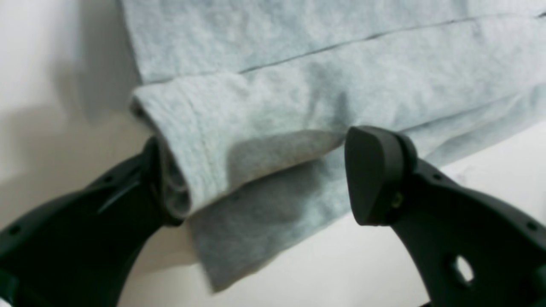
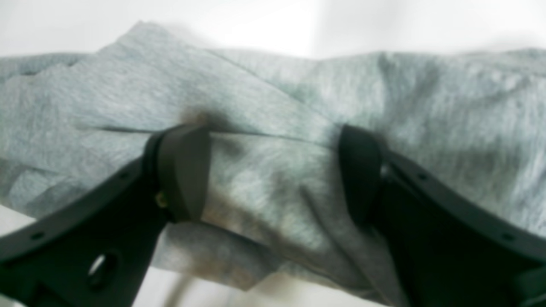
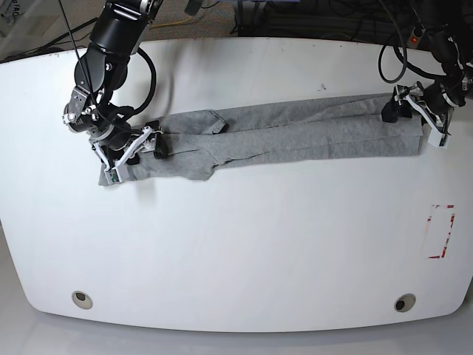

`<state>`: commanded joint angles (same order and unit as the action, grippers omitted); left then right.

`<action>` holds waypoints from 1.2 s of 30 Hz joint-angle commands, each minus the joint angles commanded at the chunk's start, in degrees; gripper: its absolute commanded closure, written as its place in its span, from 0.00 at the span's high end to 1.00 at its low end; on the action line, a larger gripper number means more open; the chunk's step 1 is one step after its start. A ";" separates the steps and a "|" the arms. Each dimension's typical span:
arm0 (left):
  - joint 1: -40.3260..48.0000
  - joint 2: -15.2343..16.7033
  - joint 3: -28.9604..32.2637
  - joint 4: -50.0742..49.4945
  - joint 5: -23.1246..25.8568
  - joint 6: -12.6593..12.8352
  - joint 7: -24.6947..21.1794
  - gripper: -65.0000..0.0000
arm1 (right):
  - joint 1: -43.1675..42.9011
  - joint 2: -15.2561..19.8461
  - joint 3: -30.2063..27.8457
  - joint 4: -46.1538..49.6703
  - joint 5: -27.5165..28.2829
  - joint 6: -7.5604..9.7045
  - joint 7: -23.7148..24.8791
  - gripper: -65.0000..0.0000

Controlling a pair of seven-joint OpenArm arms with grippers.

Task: Fold the T-shirt properly
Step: 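Lay the folded edge down near the collar with both grippers, then move the left gripper inward and grasp the strip's middle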

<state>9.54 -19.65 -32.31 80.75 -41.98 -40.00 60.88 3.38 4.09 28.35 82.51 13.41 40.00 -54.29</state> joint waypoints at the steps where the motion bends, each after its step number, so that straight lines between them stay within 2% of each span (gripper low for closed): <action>1: 0.00 0.09 0.00 0.00 -0.09 0.00 0.00 0.62 | 0.00 0.00 0.00 0.00 0.00 0.00 0.00 0.70; 3: -0.26 0.97 -0.18 0.00 -0.09 0.00 0.00 0.42 | 0.00 0.00 0.00 -0.09 0.00 0.00 0.09 0.70; 6: -0.44 2.73 -0.35 0.18 0.26 0.00 0.00 0.06 | 0.00 0.00 0.00 -0.26 -0.18 0.00 0.26 0.70; 7: -0.44 2.73 -0.35 0.35 0.26 0.00 0.00 0.02 | 0.00 0.00 0.00 -0.26 -0.26 0.00 0.26 0.70; 11: -0.44 2.81 0.00 3.16 0.35 0.00 0.00 0.04 | 0.00 -0.09 0.00 -0.35 -0.35 0.00 0.26 0.70; 14: 0.00 2.90 0.88 9.41 0.35 0.00 0.00 0.05 | 0.00 -0.09 0.00 -0.35 -0.35 0.00 0.26 0.70; 21: 1.49 2.55 9.49 25.05 0.53 0.00 0.00 0.05 | 0.00 -0.09 0.00 -0.44 -0.44 0.00 0.26 0.70; 24: 1.49 2.81 13.19 29.80 2.02 0.00 0.00 0.05 | 0.00 -0.09 0.00 -0.44 -0.44 0.00 0.26 0.70; 30: -1.32 2.99 23.38 31.30 4.40 0.00 0.00 0.06 | -0.26 -0.26 0.00 -0.44 -0.44 0.00 0.18 0.70; 32: -3.43 4.75 28.66 31.12 5.63 0.00 0.00 0.06 | -0.35 -0.26 0.00 -0.44 -0.44 0.00 0.18 0.70; 36: -5.89 9.23 32.62 28.22 10.37 0.13 0.00 0.06 | -0.44 -0.26 0.00 -0.44 -0.44 0.00 0.18 0.70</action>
<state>3.65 -10.42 0.31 108.97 -31.60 -39.87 60.88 2.95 3.82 28.35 82.07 12.97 40.00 -54.11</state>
